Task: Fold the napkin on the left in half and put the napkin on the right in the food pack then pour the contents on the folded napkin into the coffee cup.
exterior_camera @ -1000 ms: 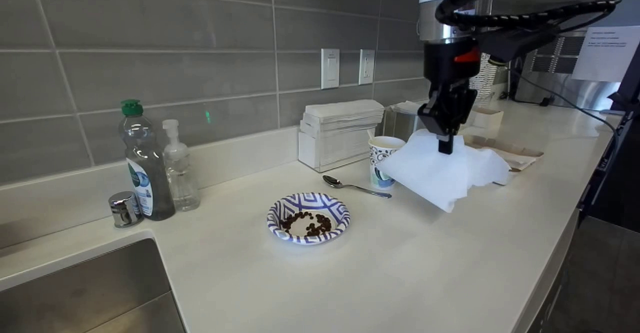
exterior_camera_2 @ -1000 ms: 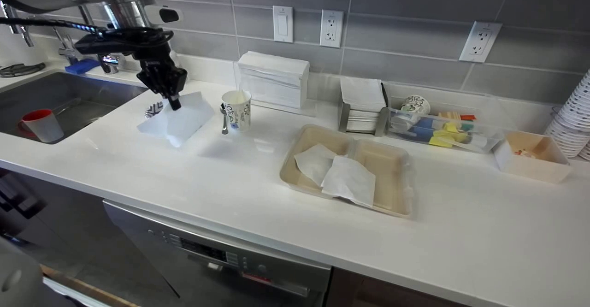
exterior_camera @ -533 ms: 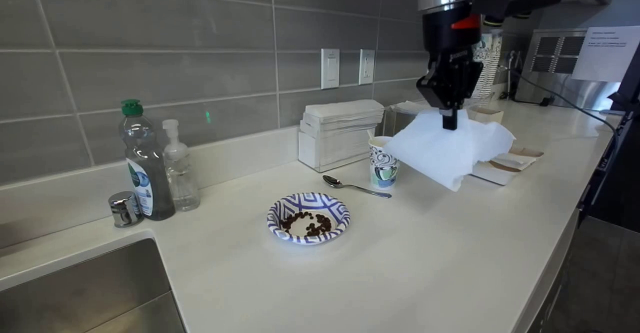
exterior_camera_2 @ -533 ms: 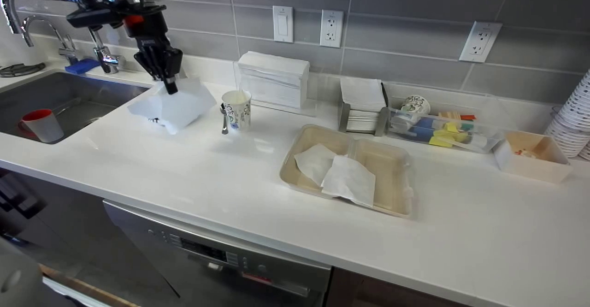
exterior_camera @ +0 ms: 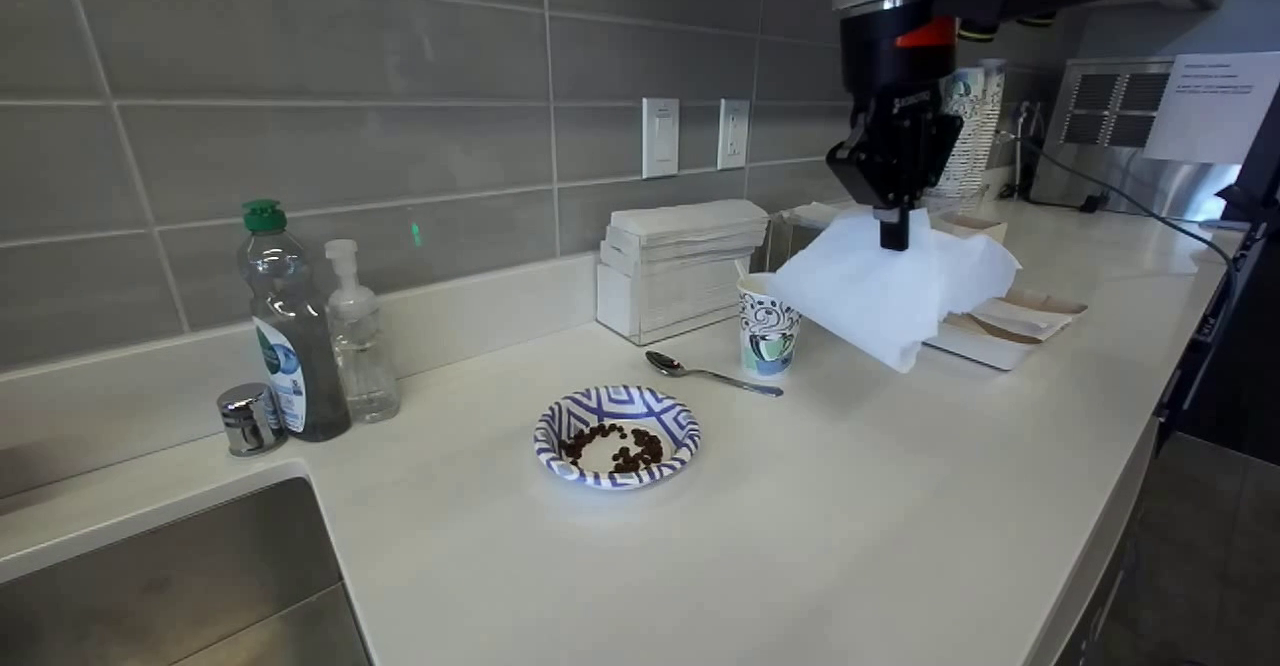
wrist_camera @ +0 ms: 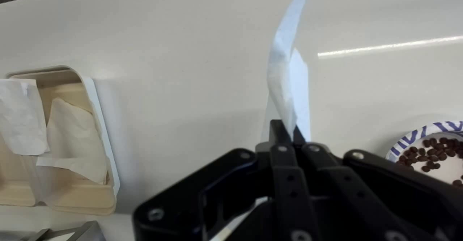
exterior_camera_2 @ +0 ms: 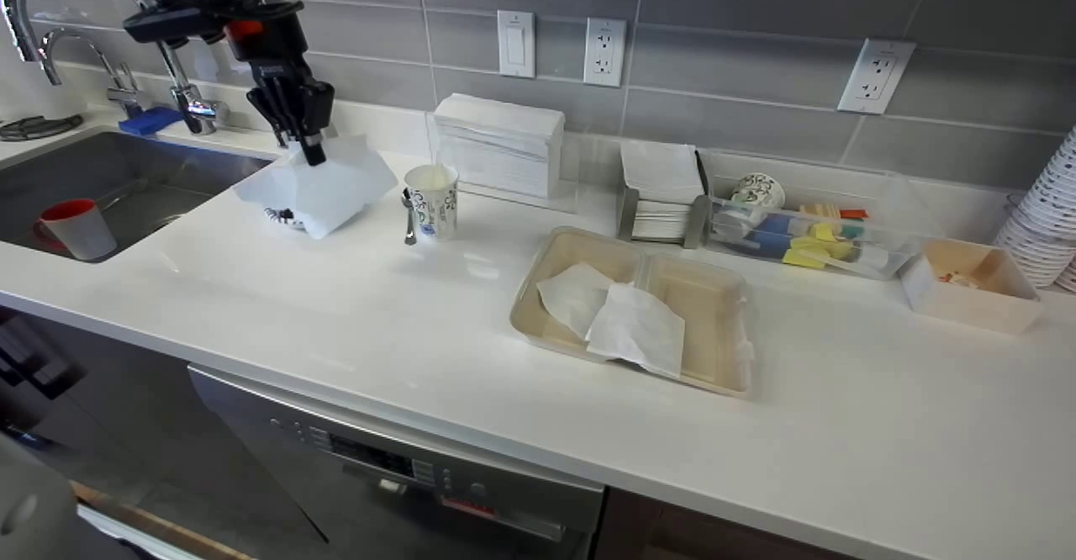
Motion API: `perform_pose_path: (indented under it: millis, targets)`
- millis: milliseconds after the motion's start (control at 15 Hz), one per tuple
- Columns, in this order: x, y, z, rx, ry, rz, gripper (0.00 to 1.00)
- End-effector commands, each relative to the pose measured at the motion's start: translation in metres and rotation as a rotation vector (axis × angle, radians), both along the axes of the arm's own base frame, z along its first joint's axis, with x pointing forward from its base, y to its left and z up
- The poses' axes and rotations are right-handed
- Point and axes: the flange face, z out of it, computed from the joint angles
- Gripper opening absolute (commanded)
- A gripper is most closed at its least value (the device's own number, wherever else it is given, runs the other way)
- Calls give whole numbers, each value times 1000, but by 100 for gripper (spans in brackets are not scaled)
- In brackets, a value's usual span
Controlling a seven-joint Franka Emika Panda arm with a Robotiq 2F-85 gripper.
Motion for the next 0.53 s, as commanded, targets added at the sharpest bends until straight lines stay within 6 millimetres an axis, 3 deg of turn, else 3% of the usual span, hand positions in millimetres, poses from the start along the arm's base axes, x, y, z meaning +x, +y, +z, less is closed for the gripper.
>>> perform_pose_path:
  millis: [0,467]
  targets:
    - [1,-3,9,-4,-20,-4,0]
    - [6,-7,21,-21,-80,-12,0]
